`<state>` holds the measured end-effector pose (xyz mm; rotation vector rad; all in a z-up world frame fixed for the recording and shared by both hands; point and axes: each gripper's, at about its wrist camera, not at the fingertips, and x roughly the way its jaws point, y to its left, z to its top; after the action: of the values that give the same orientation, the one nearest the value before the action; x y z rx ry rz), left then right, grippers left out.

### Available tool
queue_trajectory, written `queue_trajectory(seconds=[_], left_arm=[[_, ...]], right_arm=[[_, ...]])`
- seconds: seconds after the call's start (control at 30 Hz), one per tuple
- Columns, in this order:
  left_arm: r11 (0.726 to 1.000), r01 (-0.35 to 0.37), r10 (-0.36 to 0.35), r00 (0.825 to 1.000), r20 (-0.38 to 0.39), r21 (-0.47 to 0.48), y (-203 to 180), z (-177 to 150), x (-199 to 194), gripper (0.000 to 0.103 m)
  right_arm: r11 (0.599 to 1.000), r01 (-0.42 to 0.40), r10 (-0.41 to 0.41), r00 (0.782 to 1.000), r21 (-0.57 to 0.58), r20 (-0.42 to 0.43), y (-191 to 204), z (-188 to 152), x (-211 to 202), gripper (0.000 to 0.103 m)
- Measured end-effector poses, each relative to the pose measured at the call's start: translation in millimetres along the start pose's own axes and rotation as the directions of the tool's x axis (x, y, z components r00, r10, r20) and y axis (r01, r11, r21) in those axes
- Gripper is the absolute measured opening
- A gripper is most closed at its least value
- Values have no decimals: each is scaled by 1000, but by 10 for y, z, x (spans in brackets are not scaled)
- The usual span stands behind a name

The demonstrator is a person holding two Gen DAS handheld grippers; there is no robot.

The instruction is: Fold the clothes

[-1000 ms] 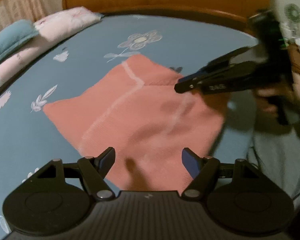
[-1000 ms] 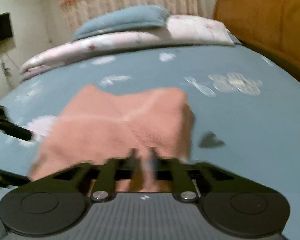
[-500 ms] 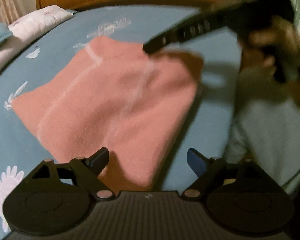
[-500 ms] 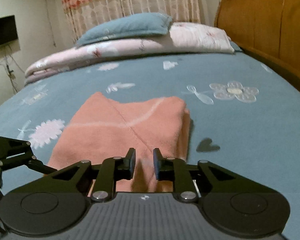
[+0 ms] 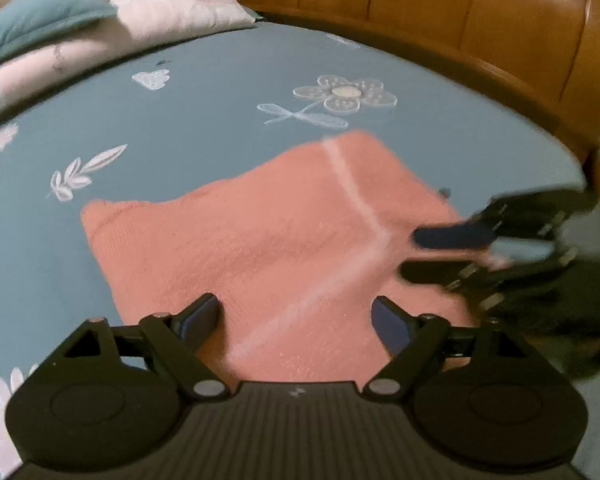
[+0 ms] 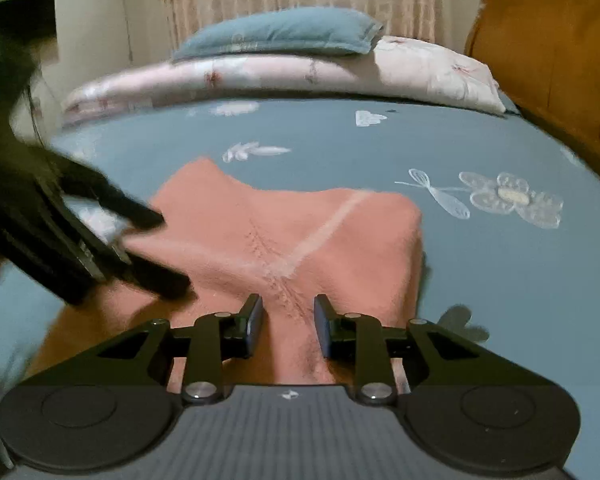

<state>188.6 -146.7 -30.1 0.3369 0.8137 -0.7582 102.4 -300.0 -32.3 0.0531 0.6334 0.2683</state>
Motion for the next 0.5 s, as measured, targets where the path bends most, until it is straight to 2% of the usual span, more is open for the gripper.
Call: queue_trajectory(seconds=[0.07, 0.13, 0.2, 0.3, 0.33, 0.4, 0.43, 0.5], left_arm=[[1000, -5, 5, 1000, -4, 6, -36, 43, 77, 99], [1000, -12, 12, 1000, -16, 20, -66, 104, 160, 102], [1000, -9, 9, 1000, -20, -2, -76, 146, 167, 102], [997, 30, -29, 1000, 7, -75, -5, 165, 1, 91], [992, 73, -70, 997, 32, -104, 28, 180, -81, 86], [963, 203, -190, 978, 88, -177, 101, 174, -231, 86], [954, 232, -217, 971, 98, -191, 114, 200, -233, 86], [933, 288, -268, 956, 116, -218, 137, 255, -233, 86]], right_arm=[[1000, -11, 10, 1000, 17, 14, -56, -42, 11, 30], [1000, 11, -10, 1000, -8, 17, -28, -35, 56, 30], [1000, 24, -23, 1000, -20, 17, -7, -6, 88, 30], [1000, -2, 1, 1000, 15, 29, -41, -8, 3, 33], [1000, -14, 13, 999, 28, 39, -56, -23, -43, 38], [998, -36, 32, 996, 43, 78, -56, -106, -151, 49], [998, -46, 41, 994, 50, 98, -39, -158, -186, 57], [998, -47, 39, 989, 49, 142, 19, -273, -231, 61]])
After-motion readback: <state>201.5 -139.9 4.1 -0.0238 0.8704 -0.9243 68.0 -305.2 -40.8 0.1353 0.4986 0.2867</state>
